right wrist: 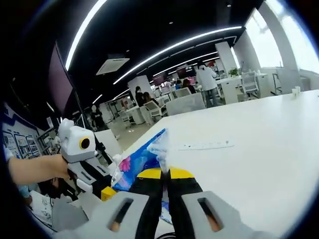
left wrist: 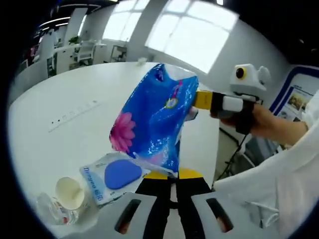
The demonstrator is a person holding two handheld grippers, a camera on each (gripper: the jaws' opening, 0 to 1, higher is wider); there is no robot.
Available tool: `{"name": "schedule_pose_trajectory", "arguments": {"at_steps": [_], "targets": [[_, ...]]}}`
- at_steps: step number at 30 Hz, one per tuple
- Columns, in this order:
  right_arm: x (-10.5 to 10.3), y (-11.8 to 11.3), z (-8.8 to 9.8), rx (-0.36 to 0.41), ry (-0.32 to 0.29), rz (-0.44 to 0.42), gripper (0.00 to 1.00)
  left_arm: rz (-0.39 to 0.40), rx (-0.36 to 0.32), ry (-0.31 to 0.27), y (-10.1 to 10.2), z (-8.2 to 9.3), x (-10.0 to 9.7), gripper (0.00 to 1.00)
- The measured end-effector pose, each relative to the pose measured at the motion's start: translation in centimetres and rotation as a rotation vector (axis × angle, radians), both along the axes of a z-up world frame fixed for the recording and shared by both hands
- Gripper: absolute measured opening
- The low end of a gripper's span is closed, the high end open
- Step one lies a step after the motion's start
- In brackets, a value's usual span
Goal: Arrange the tabletop items into an orderly group along one side of the table until the central work area is clear of visible clutter.
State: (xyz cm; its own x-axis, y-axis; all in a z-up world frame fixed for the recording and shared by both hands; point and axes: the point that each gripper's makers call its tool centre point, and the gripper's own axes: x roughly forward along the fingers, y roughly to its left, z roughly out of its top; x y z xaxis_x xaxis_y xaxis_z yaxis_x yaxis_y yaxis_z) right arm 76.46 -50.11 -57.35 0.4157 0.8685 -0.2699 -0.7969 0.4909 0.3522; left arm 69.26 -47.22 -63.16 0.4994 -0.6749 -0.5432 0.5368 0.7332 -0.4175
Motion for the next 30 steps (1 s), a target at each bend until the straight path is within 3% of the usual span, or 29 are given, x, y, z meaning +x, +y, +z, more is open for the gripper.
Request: {"name": "schedule_pose_trajectory", "arguments": {"at_steps": [5, 19, 30], "targets": [[0.1, 0.2, 0.3, 0.023, 0.003, -0.006, 0.0, 0.005, 0.001, -0.015, 0.1, 0.4, 0.3, 0.0], [0.1, -1.1, -0.4, -0.006, 0.029, -0.005, 0.0, 0.021, -0.022, 0.015, -1.2, -0.1, -0.3, 0.0], [-0.3, 0.7, 0.1, 0.029, 0.025, 0.019, 0.0, -0.008, 0.031, 0.011, -0.2, 0.5, -0.8, 0.0]]}}
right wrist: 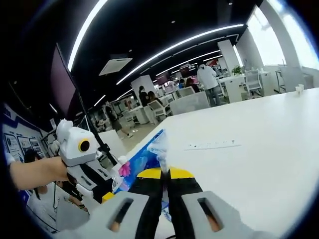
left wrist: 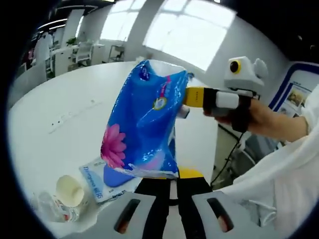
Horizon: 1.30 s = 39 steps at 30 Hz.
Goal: Arrange the tabletop items into an orderly group along one side of the table until the central work area is clear of visible clutter.
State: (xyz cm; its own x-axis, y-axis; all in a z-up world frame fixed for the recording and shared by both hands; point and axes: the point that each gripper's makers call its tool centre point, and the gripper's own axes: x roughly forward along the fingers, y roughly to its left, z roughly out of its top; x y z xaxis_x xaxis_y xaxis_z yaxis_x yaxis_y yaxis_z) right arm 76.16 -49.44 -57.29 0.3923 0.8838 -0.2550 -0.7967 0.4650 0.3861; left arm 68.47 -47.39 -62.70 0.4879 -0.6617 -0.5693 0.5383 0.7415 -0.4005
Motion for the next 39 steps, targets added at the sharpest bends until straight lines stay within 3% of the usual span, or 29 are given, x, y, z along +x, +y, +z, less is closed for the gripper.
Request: {"name": "schedule_pose_trajectory", "arguments": {"at_steps": [3, 9, 14, 16, 18, 21, 24, 28, 31, 35, 39], "targets": [[0.1, -0.3, 0.0, 0.018, 0.006, -0.007, 0.0, 0.0, -0.036, 0.028, 0.0, 0.0, 0.2, 0.0], [0.8, -1.0, -0.2, 0.056, 0.024, -0.03, 0.0, -0.075, 0.031, 0.038, -0.6, 0.1, 0.8, 0.0], [1.8, -3.1, -0.6, 0.079, 0.036, -0.074, 0.0, -0.036, -0.054, 0.083, -2.2, -0.9, 2.2, 0.0], [2.3, -4.2, -0.9, 0.083, 0.042, -0.092, 0.0, -0.037, -0.05, 0.081, -2.9, -1.4, 3.0, 0.0], [2.7, -5.0, -1.2, 0.082, 0.045, -0.102, 0.0, -0.056, -0.033, 0.062, -3.9, -1.8, 3.3, 0.0], [3.2, -6.4, -1.7, 0.085, 0.05, -0.119, 0.0, -0.044, -0.064, 0.045, -5.1, -2.4, 3.5, 0.0], [3.3, -7.5, -2.2, 0.08, 0.054, -0.126, 0.0, 0.038, -0.135, 0.036, -5.9, -3.6, 3.7, 0.0], [2.6, -7.8, -2.5, 0.069, 0.044, -0.1, 0.0, 0.06, -0.158, 0.014, -6.7, -4.5, 2.9, 0.0], [1.8, -7.8, -2.3, 0.071, 0.019, -0.068, 0.0, 0.007, -0.094, -0.057, -7.4, -4.8, 2.3, 0.0], [1.7, -8.4, -3.2, 0.057, 0.05, -0.089, 0.0, 0.01, -0.058, -0.043, -8.1, -5.7, 2.4, 0.0], [2.1, -8.4, -3.2, 0.066, 0.042, -0.091, 0.0, 0.04, -0.05, -0.072, -8.9, -5.4, 2.9, 0.0]]}}
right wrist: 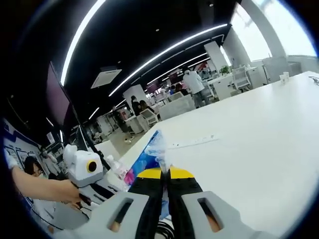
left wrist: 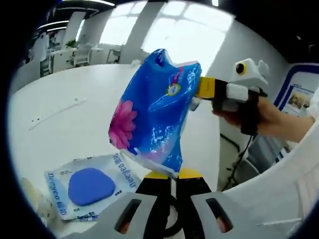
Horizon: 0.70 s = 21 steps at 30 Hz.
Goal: Arrange the tabletop items into an orderly group along one side of the table until the central work area is clear of visible clutter.
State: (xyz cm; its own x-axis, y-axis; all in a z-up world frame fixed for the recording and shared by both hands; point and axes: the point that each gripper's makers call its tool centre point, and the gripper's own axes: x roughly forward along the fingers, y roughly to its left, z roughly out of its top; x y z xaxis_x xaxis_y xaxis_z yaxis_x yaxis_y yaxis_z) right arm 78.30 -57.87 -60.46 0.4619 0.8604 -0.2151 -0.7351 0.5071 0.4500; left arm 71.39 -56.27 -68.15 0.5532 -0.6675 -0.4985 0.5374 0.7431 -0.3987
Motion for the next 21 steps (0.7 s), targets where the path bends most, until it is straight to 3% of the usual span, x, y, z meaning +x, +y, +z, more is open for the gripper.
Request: {"name": "schedule_pose_trajectory", "arguments": {"at_steps": [6, 16, 18, 21], "targets": [[1.2, -1.0, -0.9, -0.012, -0.005, 0.014, 0.0, 0.057, -0.03, 0.006, -0.9, -0.7, 0.6, 0.0], [3.1, -4.3, -3.5, -0.041, 0.024, 0.024, 0.0, 0.041, -0.033, 0.033, -4.4, -2.6, 1.7, 0.0], [4.2, -5.2, -4.0, -0.041, 0.032, 0.02, 0.0, 0.04, 0.01, -0.02, -4.9, -2.7, 2.7, 0.0], [5.4, -6.1, -4.4, -0.032, 0.04, 0.019, 0.0, 0.079, -0.001, -0.021, -5.2, -3.4, 4.4, 0.0]]}}
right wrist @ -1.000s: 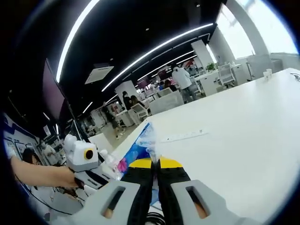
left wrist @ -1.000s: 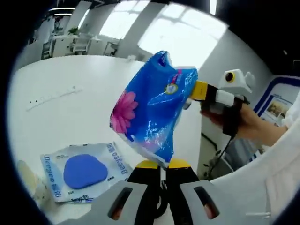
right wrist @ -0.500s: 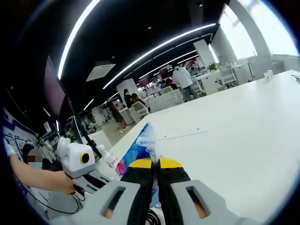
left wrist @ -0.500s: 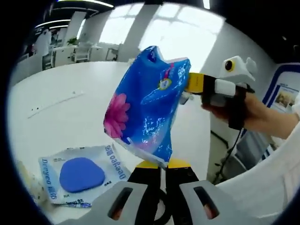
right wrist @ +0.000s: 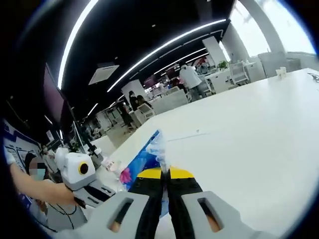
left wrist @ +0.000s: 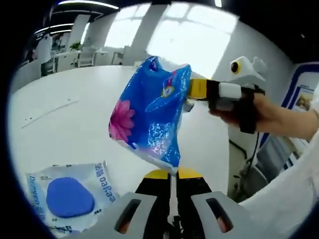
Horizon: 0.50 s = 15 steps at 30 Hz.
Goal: Arrange the tabletop items into an orderly group along one side of the table until the central work area is clear of visible clutter.
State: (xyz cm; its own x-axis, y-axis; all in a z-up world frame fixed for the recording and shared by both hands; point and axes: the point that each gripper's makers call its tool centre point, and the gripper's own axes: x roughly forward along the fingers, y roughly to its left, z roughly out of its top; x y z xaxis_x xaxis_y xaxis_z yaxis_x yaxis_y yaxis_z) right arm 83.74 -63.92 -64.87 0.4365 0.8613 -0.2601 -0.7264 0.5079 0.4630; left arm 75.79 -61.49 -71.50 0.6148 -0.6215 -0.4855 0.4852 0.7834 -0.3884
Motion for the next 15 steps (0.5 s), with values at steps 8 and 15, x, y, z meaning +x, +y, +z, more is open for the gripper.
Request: {"name": "schedule_pose_trajectory", "arguments": {"at_steps": [8, 15], "targets": [[2.8, -1.9, -0.6, -0.016, -0.025, -0.01, 0.0, 0.052, 0.072, -0.028, -0.4, -0.5, 3.6, 0.0], [5.4, -3.8, -2.0, -0.029, 0.004, -0.04, 0.0, 0.115, 0.072, -0.018, 0.2, -1.0, 6.7, 0.0]]}}
